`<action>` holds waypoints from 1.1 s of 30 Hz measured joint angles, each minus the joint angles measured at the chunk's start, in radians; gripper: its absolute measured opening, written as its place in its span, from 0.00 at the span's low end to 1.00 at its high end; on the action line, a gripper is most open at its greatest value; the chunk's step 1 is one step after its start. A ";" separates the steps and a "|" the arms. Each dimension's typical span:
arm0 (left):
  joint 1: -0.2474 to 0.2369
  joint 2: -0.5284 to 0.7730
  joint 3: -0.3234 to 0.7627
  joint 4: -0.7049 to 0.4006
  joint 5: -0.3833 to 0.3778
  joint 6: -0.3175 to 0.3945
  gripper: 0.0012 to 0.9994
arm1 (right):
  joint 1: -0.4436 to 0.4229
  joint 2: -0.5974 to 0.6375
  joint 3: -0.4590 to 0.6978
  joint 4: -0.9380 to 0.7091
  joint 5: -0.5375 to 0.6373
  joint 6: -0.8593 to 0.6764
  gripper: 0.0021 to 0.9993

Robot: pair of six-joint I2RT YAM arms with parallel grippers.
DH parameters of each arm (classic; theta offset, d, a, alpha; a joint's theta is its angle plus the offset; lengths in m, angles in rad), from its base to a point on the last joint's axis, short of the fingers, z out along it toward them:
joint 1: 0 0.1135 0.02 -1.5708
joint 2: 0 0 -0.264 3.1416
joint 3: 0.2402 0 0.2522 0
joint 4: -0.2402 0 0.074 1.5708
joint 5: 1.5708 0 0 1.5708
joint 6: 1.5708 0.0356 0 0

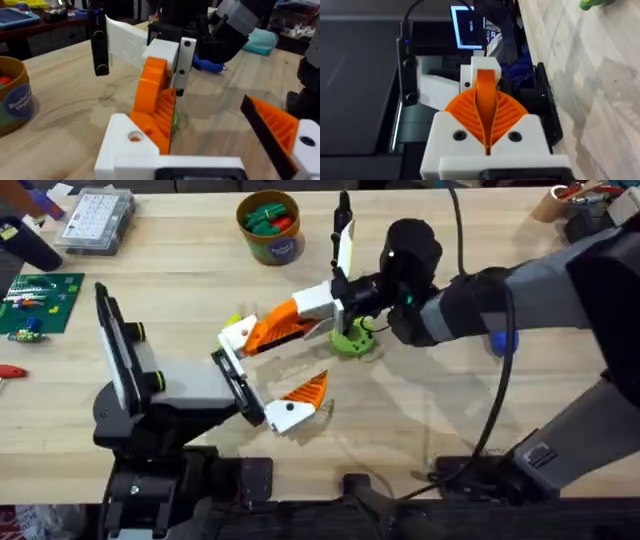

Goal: Pick up the gripper from the table and insert it into the empty holder that is missing its gripper. Then pick up a screw, insert it into the mounting hole, and use the screwdriver to tighten it. Finally, clean up the table by picking up the vegetable and placing it into the bucket.

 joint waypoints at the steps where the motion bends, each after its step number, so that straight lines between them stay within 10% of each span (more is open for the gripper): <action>1: 0.000 0.000 0.000 0.000 0.000 -0.004 0.99 | 0.002 0.000 0.002 -0.008 0.005 -0.001 0.02; 33: 0.002 0.000 0.000 0.000 0.002 -0.016 0.99 | 0.038 0.000 0.009 -0.028 0.060 -0.021 0.01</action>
